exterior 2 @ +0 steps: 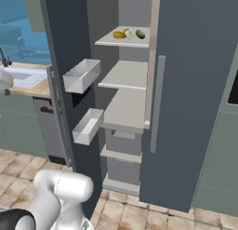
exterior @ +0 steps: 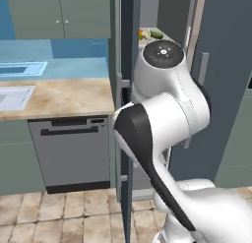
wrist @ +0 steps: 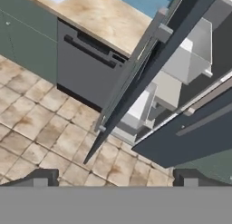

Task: Take the cucumber and garlic from the second highest rack and move them to the highest rack where the tangerine and mango are located, to maximize freezer space. Close the freezer door after rearranging.

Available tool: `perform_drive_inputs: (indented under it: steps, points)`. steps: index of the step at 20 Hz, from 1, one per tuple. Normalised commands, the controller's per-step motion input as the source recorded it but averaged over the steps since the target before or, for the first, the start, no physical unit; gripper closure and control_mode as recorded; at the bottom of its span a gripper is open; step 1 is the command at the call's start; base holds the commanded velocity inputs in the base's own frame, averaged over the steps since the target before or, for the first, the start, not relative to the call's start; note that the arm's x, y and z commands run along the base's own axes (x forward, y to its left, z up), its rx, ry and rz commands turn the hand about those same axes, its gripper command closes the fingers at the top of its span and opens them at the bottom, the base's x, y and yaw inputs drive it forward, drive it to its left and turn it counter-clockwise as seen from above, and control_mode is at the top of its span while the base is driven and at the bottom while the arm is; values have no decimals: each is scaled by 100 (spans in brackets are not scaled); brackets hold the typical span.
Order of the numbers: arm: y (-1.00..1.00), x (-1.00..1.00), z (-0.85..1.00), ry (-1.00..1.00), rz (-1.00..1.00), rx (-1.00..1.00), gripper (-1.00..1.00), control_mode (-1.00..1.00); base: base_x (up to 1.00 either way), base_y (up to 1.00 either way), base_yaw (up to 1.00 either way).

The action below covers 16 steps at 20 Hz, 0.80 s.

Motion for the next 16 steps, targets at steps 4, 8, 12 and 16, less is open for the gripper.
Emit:
perform_drive_inputs:
  steps: [4, 8, 12, 16]
  points:
    - [33, 64, -15, 0, 0, 0, -100, -100, 0, 0, 0]
    - [50, 58, -29, -2, 0, 0, 100, -100, 0, 0, 0]
    - [17, 44, -15, 0, 0, 0, 100, -100, 0, 0, 0]
    - [4, 45, -26, -1, 0, 0, 100, -100, 0, 0, 0]
